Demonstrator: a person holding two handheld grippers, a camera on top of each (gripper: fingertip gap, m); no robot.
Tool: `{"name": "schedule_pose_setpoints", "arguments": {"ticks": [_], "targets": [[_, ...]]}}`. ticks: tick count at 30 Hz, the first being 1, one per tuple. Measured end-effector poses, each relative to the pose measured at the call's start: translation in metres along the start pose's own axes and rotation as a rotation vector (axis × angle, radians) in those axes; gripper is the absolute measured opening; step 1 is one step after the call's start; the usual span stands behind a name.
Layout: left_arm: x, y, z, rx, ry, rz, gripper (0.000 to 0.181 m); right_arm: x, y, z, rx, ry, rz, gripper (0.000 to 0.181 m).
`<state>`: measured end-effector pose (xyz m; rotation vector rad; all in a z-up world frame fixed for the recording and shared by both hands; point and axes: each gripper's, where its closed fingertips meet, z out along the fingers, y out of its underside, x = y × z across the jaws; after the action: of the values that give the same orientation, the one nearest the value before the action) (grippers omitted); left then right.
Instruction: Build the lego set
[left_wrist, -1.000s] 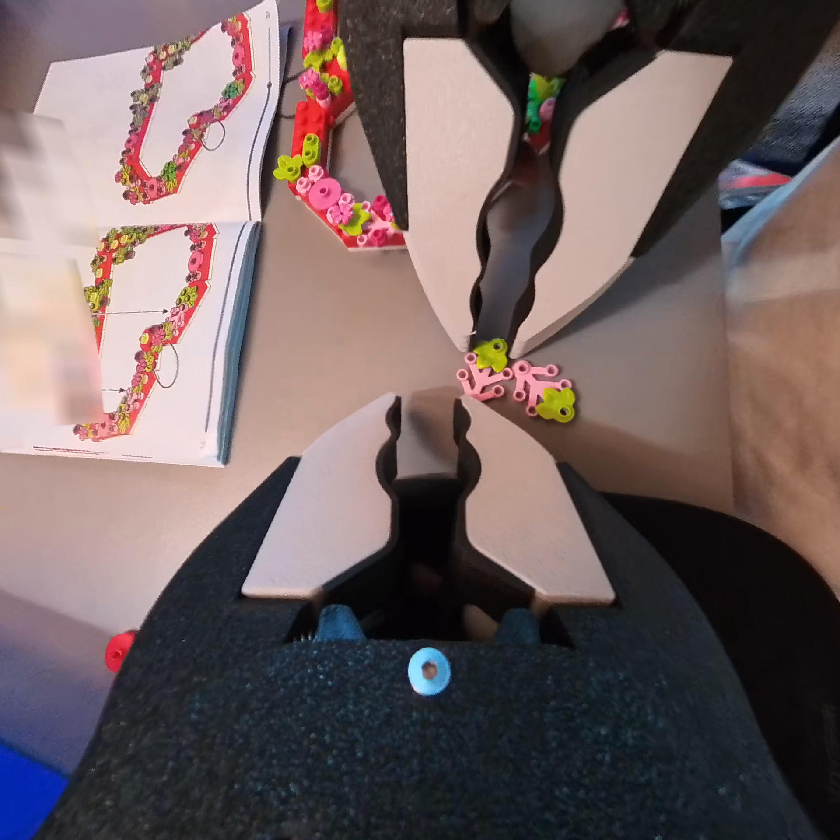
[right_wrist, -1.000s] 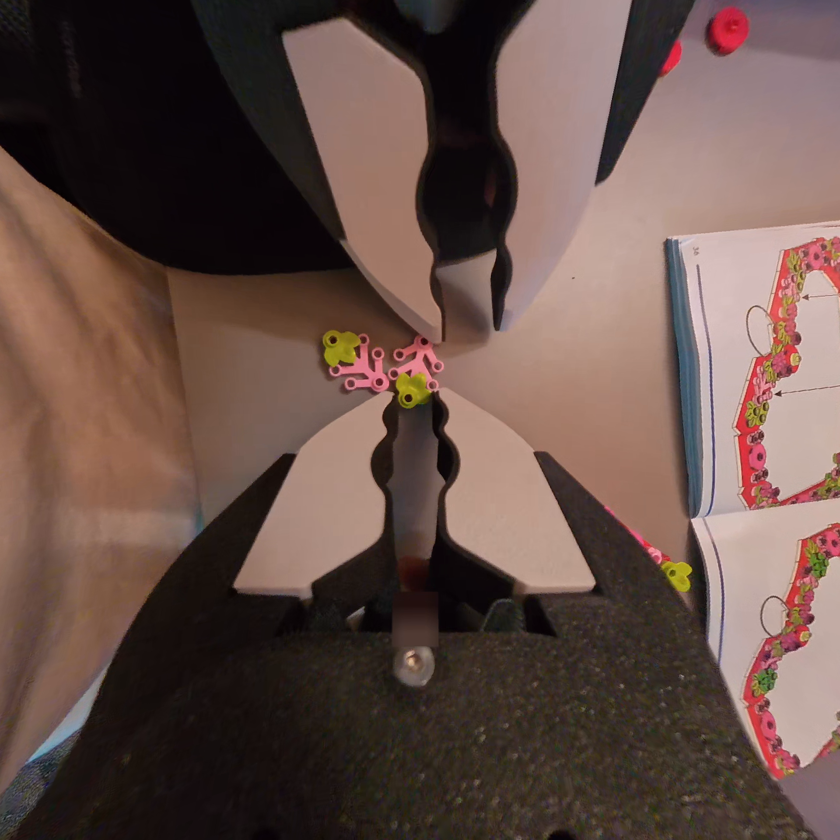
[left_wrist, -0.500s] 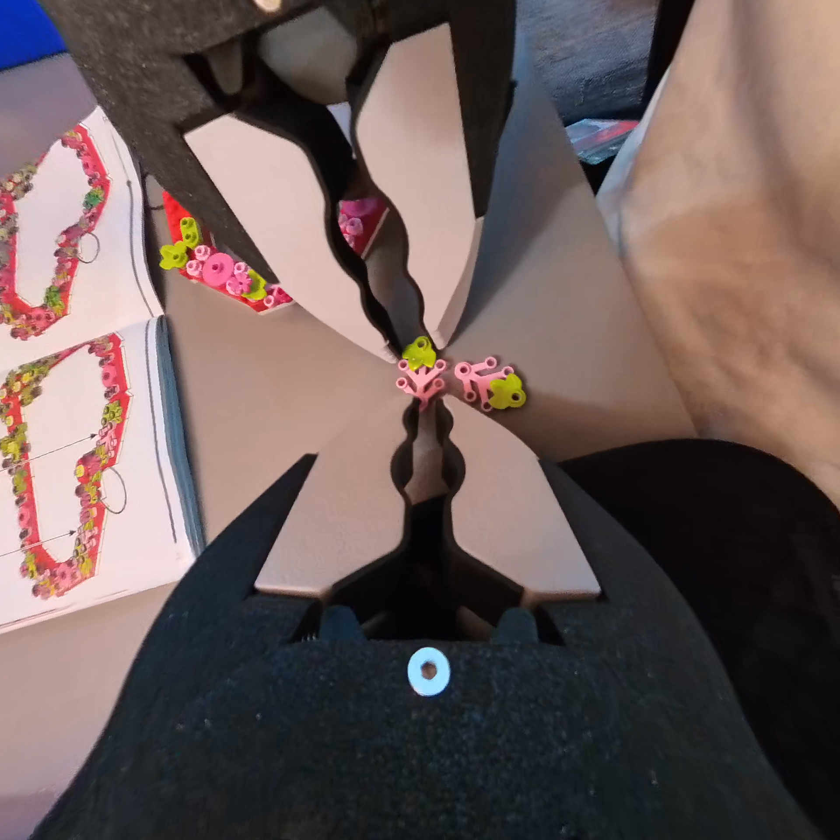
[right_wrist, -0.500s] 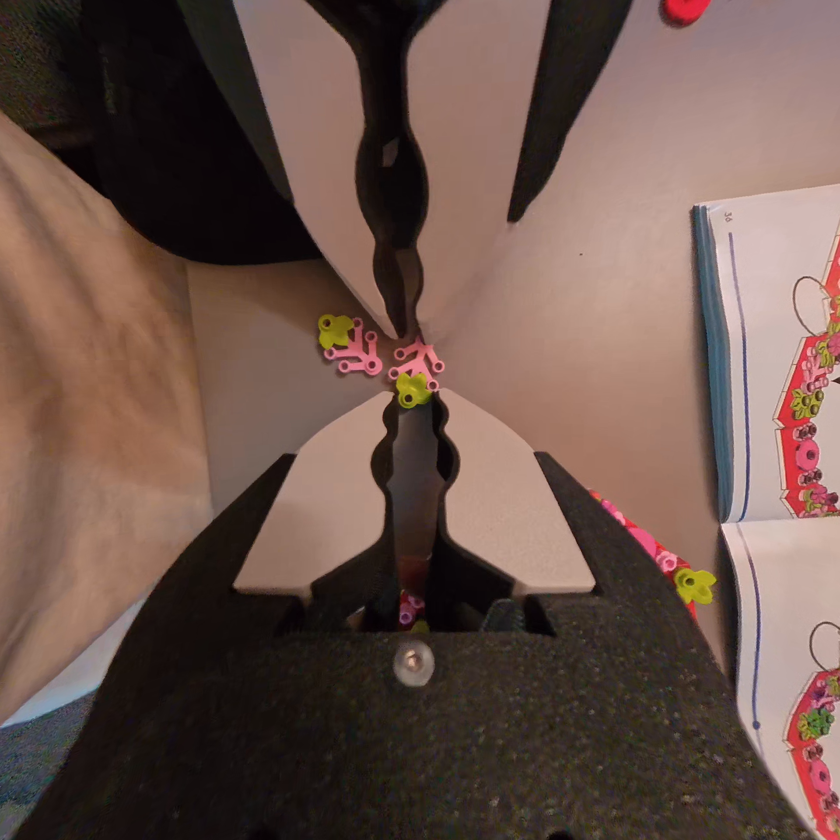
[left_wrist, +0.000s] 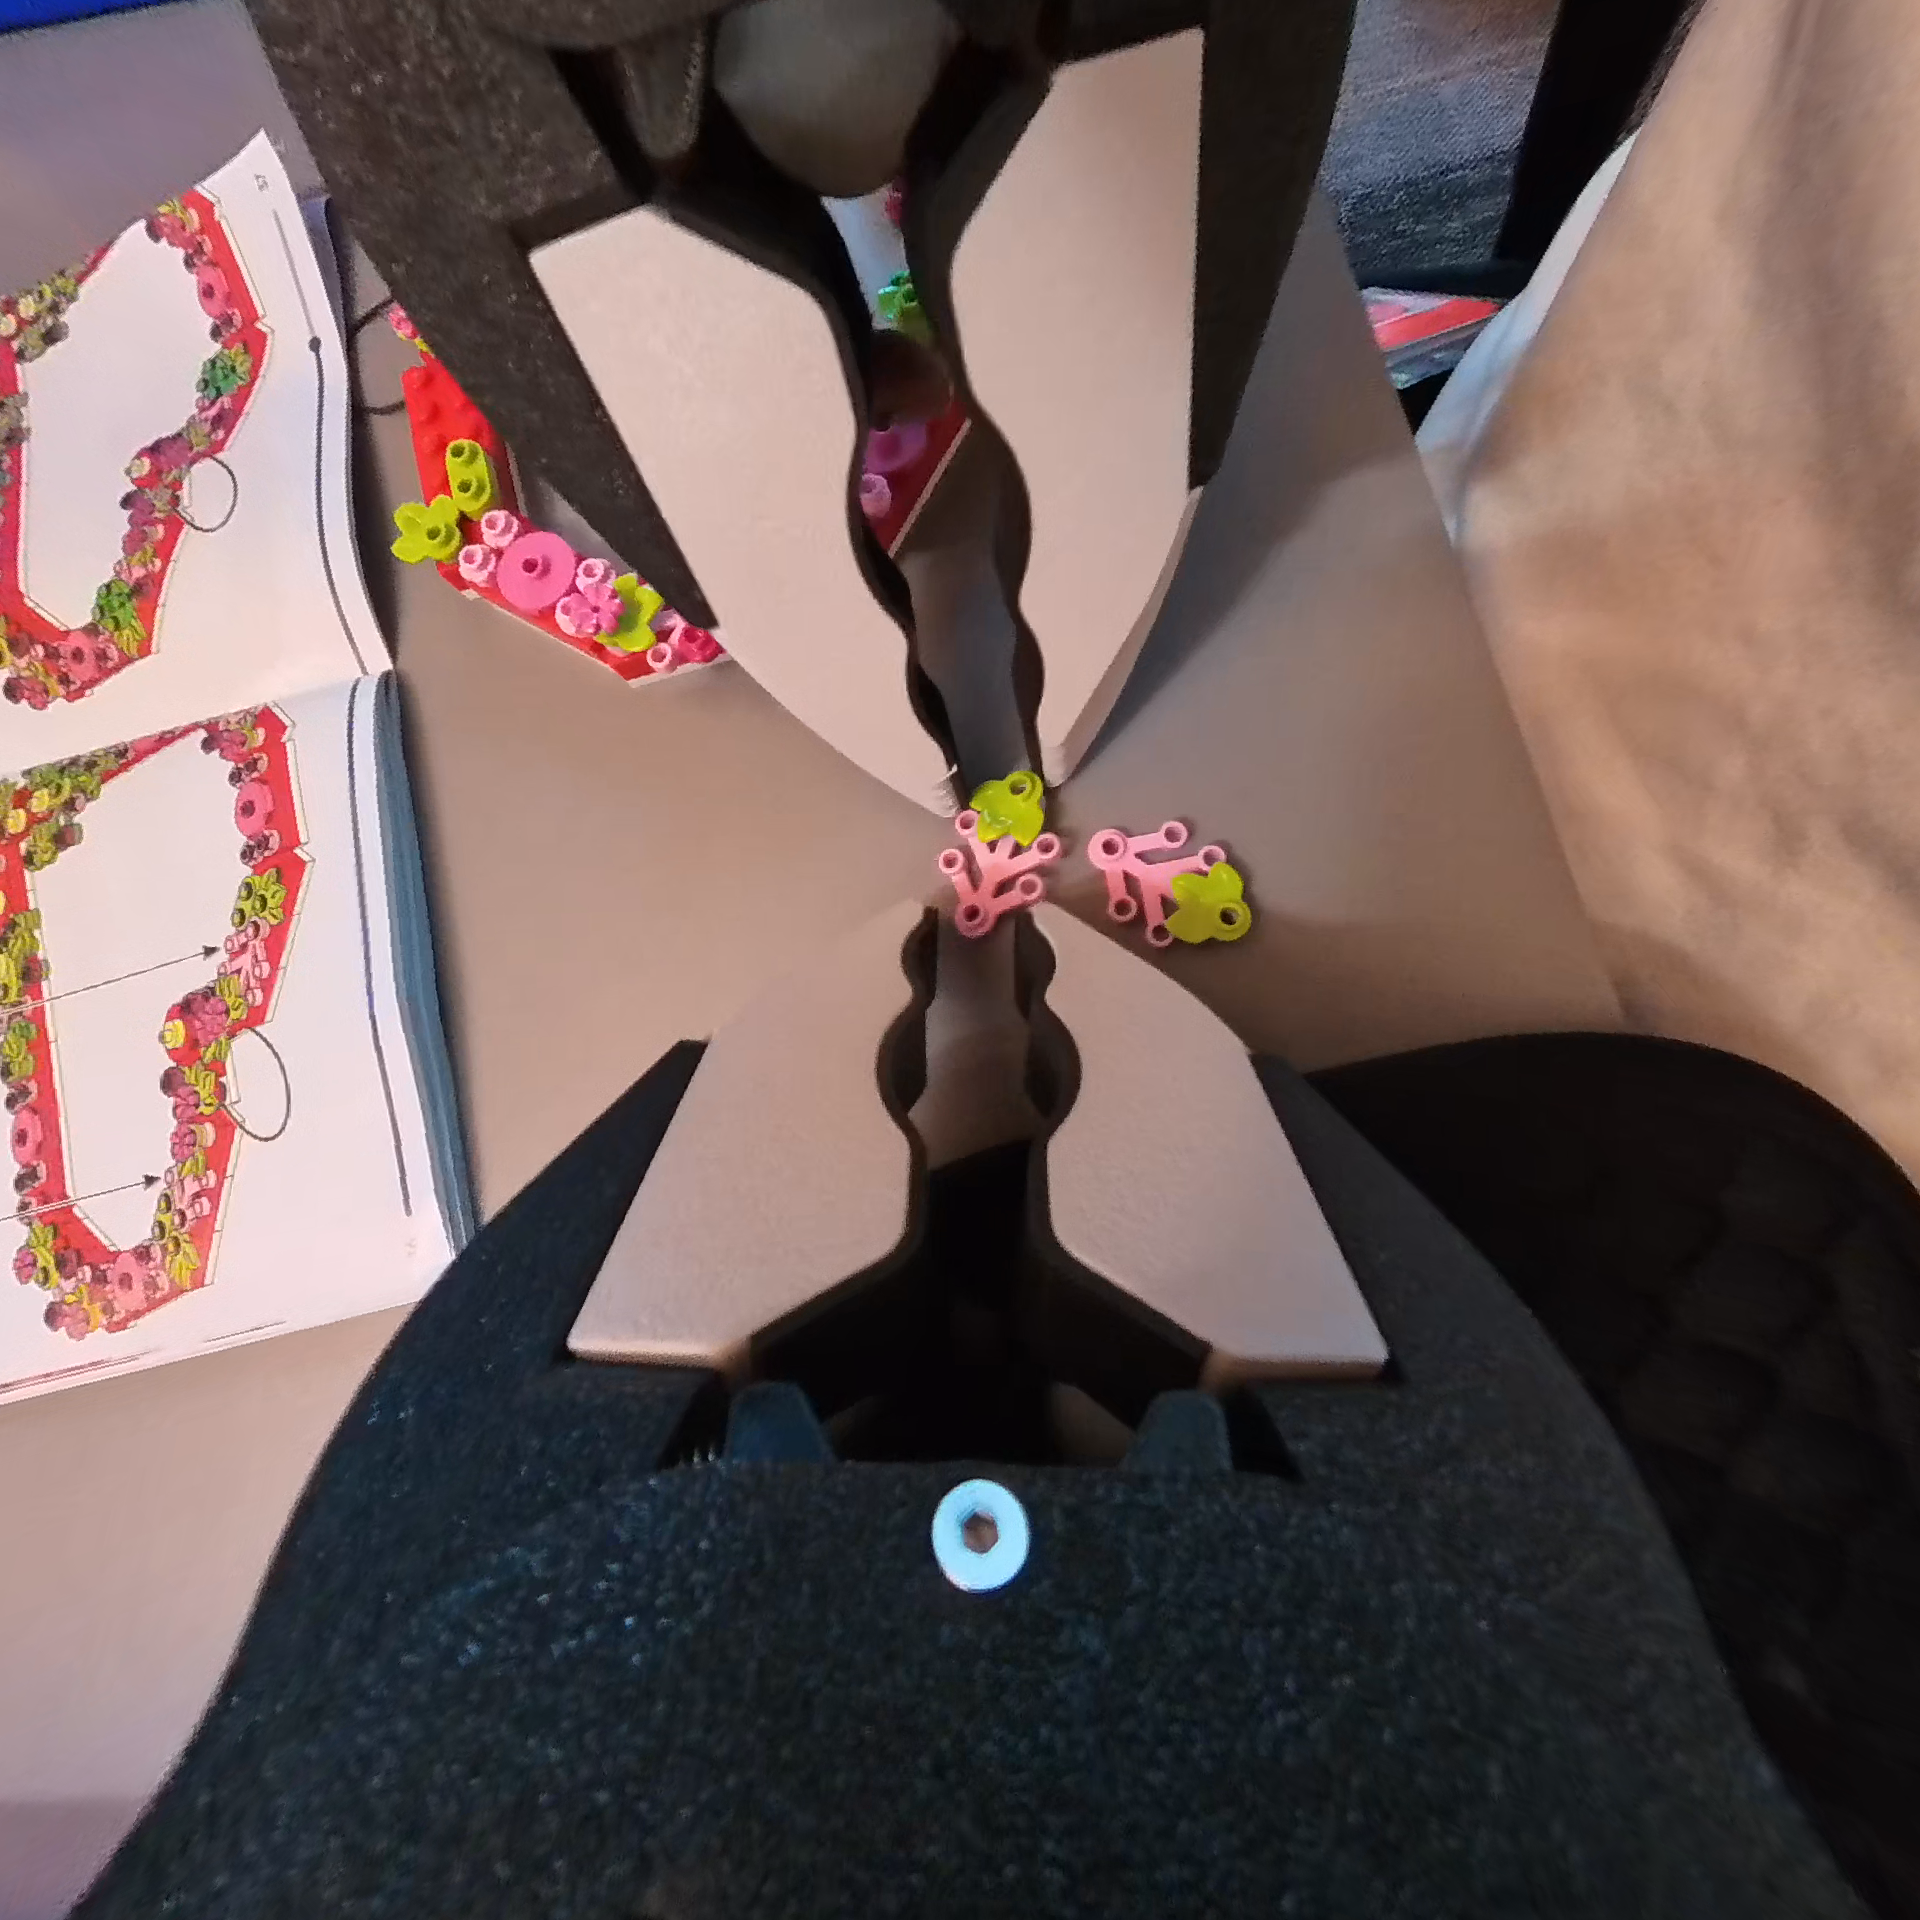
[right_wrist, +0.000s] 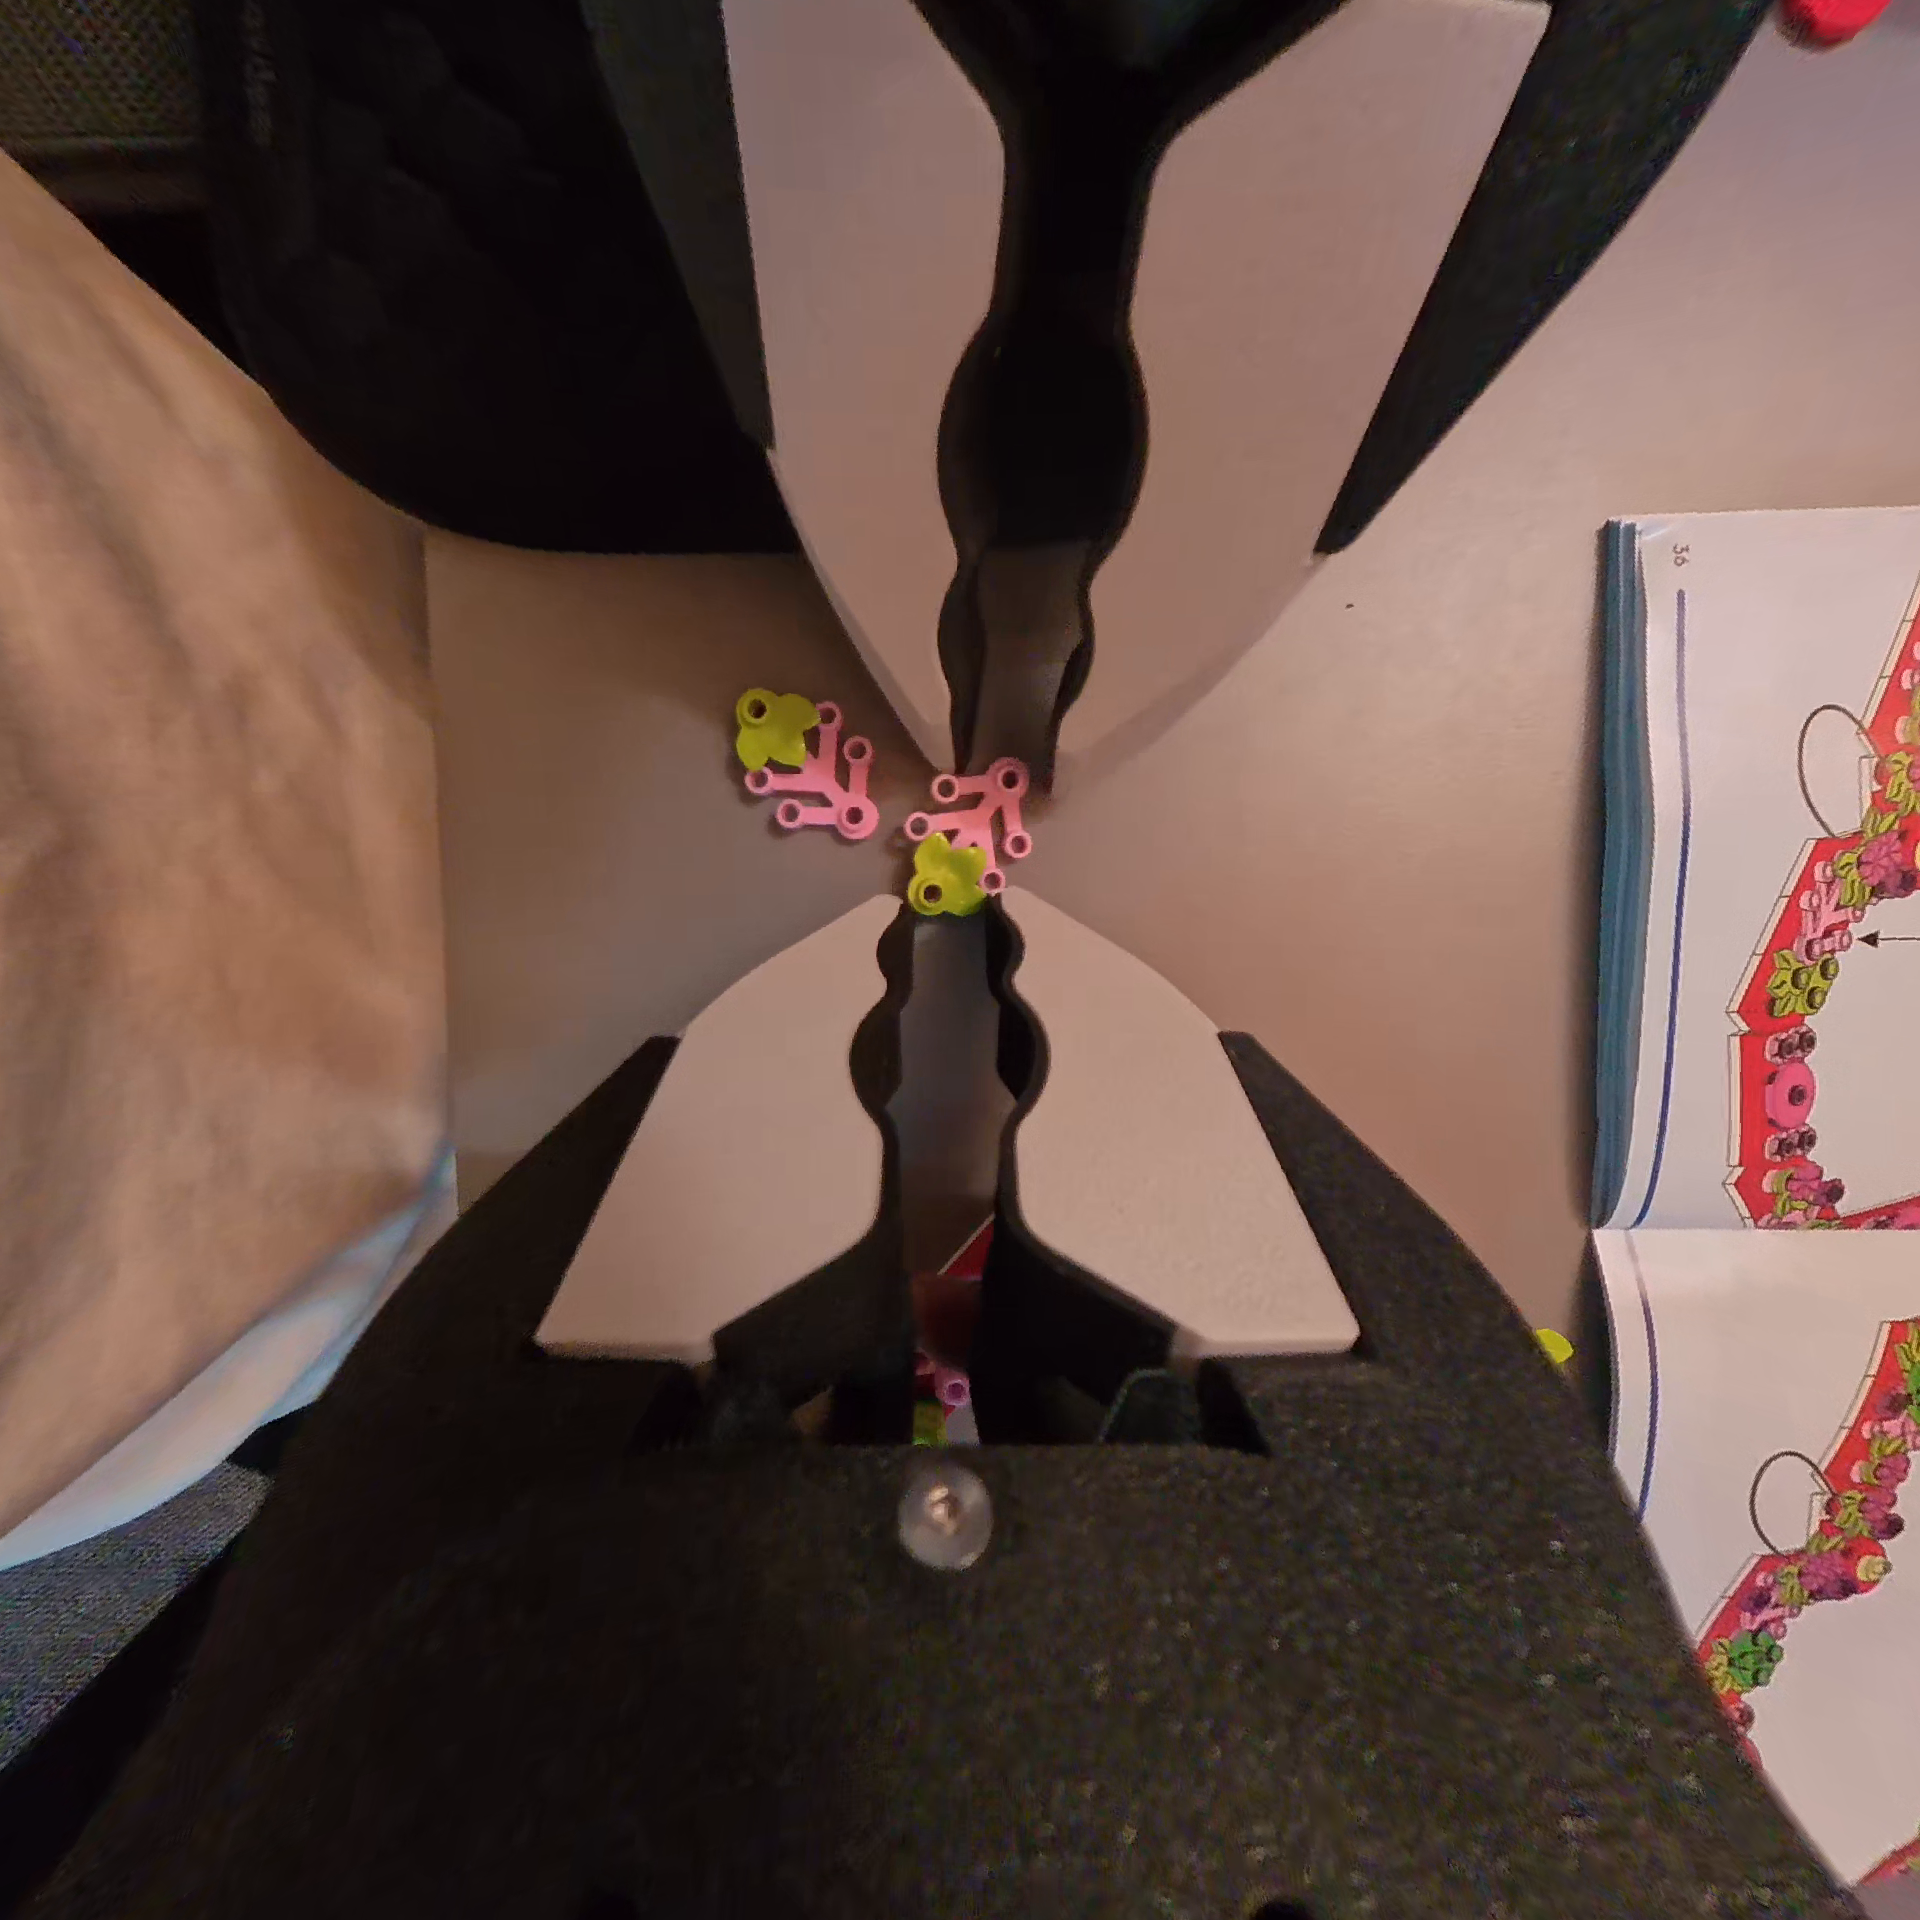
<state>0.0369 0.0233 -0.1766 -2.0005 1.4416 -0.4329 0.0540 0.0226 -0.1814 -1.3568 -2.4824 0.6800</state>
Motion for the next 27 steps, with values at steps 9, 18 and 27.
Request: {"name": "schedule_pose_setpoints", "arguments": {"ticks": [9,18,27], "targets": [[0.0003,0.0007,0.0002,-0.003,0.042,0.04,0.01,0.0004,0.0001,-0.0007,-0.014,0.018,-0.103,0.013],[0.0027,0.0005,0.0019,-0.016,0.054,0.072,0.007,0.0014,0.0,-0.0008,-0.024,0.015,-0.162,0.013],[0.0032,-0.0001,0.0031,-0.044,0.048,0.016,0.007,0.006,-0.0003,-0.0081,0.017,0.059,-0.066,0.017]]}}
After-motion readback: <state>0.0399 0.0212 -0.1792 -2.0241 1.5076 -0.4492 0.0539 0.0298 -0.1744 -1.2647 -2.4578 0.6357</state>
